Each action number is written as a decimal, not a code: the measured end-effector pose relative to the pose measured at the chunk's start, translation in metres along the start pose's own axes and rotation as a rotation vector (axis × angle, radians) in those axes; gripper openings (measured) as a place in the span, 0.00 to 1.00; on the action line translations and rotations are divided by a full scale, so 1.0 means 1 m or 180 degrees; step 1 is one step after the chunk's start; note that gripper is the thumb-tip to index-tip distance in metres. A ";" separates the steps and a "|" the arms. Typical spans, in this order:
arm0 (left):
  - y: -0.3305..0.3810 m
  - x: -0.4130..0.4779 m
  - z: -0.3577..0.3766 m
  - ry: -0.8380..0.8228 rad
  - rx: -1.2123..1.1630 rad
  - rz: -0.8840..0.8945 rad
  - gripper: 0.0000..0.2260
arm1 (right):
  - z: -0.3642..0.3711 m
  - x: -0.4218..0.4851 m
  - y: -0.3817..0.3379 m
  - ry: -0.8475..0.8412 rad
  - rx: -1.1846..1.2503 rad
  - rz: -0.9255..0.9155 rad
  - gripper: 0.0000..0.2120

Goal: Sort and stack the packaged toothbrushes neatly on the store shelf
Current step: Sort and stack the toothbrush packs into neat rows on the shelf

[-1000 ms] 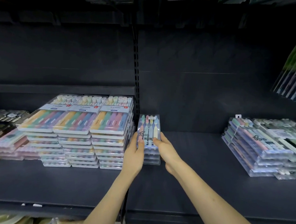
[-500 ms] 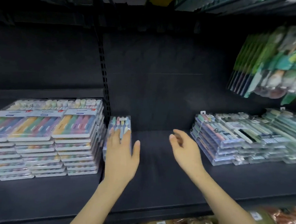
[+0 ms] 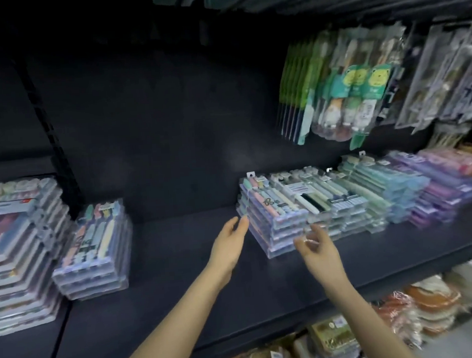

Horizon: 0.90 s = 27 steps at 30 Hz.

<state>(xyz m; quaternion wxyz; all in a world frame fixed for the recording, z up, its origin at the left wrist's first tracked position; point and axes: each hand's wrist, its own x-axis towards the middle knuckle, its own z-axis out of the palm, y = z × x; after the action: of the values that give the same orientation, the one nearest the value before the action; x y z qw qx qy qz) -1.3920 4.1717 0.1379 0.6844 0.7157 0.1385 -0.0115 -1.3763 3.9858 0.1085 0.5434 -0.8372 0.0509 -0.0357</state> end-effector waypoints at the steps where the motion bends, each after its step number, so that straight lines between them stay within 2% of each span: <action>1: 0.002 0.003 0.008 -0.0028 -0.0075 -0.0028 0.24 | 0.003 0.002 0.001 -0.0105 0.0069 0.0032 0.30; 7: 0.006 0.021 0.037 -0.0291 -0.0343 -0.0246 0.25 | 0.015 0.012 0.008 -0.0055 -0.0262 -0.0027 0.29; 10: 0.000 0.028 0.041 -0.0321 -0.0363 -0.0310 0.28 | 0.018 0.015 0.008 -0.0148 -0.0050 0.0057 0.26; 12: -0.003 0.032 0.041 -0.0266 -0.0419 -0.0341 0.28 | 0.019 0.016 0.010 -0.0221 0.0024 0.0041 0.20; 17: -0.004 0.040 0.037 -0.0242 -0.0518 -0.0416 0.26 | 0.025 0.017 0.019 -0.0431 0.0196 0.0002 0.19; 21: -0.002 0.048 0.031 -0.0112 -0.0439 -0.0519 0.28 | 0.020 0.028 0.020 0.0016 0.0504 0.0071 0.13; 25: 0.002 0.053 0.032 -0.0192 -0.0525 -0.0599 0.27 | 0.026 0.036 0.006 -0.0599 0.1327 0.0424 0.23; 27: 0.002 0.055 0.033 -0.0249 -0.0566 -0.0571 0.24 | 0.030 0.037 0.002 -0.0792 0.1353 0.0440 0.24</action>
<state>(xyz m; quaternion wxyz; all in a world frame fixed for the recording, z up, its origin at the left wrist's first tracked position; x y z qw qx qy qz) -1.3334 4.1487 0.1262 0.7463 0.6360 0.1756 -0.0882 -1.3367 4.0079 0.0945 0.7105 -0.6966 0.0321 0.0950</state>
